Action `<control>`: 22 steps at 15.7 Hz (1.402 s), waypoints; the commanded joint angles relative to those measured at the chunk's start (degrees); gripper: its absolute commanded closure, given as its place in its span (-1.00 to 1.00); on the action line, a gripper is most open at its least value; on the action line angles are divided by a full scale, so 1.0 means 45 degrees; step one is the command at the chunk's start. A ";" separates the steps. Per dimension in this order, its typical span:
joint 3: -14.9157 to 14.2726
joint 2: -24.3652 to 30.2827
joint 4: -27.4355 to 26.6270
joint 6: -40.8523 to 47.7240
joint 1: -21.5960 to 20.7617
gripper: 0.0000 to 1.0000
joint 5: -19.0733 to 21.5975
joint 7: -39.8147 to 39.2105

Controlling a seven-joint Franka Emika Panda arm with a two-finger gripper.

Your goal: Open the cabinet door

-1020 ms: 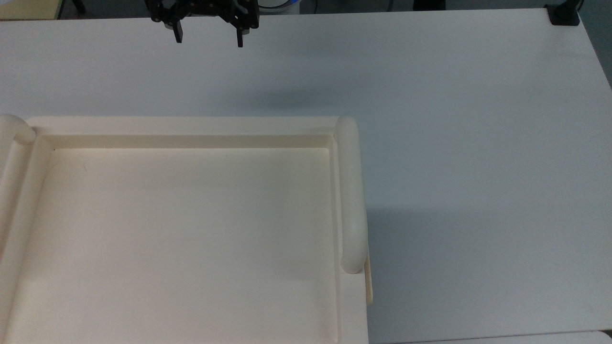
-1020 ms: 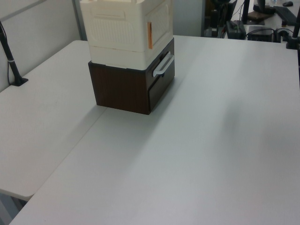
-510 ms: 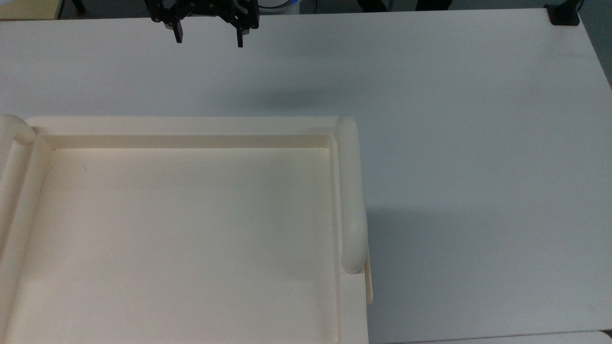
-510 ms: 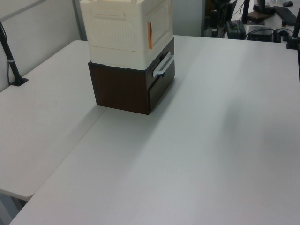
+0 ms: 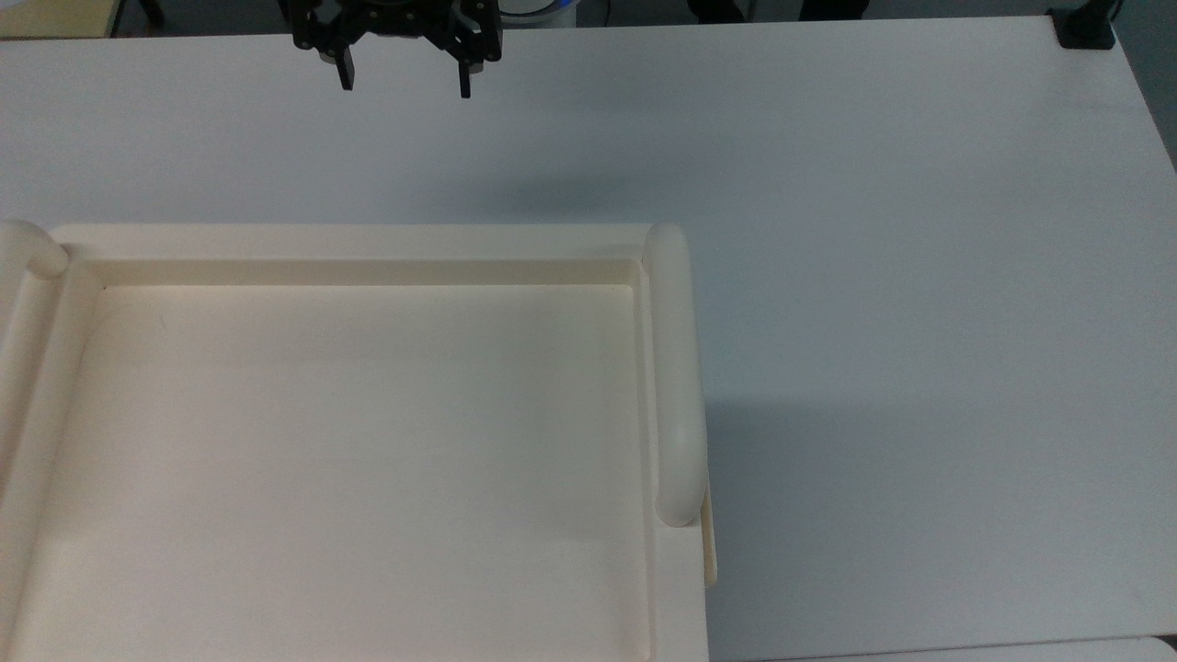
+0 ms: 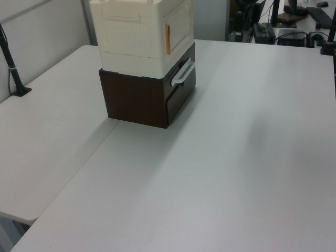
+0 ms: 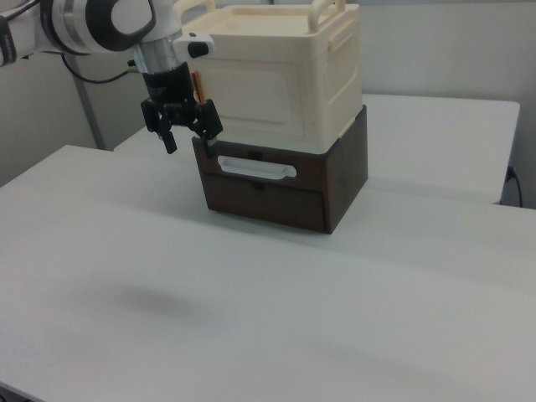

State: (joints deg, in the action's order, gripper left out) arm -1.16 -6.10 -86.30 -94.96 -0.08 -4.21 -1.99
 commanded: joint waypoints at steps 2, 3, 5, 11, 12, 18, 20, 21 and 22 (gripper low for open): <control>0.0180 -0.0927 0.0796 -0.0771 -0.0079 -1.00 -0.0255 0.0247; 0.0180 -0.1124 0.1147 -0.1180 -0.0215 -1.00 -0.0178 0.0286; 0.0180 -0.1184 0.1229 -0.2272 -0.0391 -1.00 -0.0118 0.0965; 0.0160 -0.1692 0.1307 -0.5925 -0.1367 -1.00 -0.0587 0.2552; 0.0160 -0.1712 0.1307 -0.6394 -0.1446 -1.00 -0.0587 0.2688; 0.0180 -0.2160 0.1307 -0.8779 -0.1915 -1.00 -0.1269 0.3821; 0.0160 -0.2278 0.1307 -0.9093 -0.1935 -1.00 -0.1368 0.3939; 0.0160 -0.2375 0.1307 -0.9268 -0.1935 -1.00 -0.1465 0.3939; 0.0160 -0.2473 0.1307 -0.9463 -0.1954 -1.00 -0.1698 0.3958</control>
State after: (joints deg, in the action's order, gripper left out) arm -0.03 -15.60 -81.22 -134.77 -8.33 -9.23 14.14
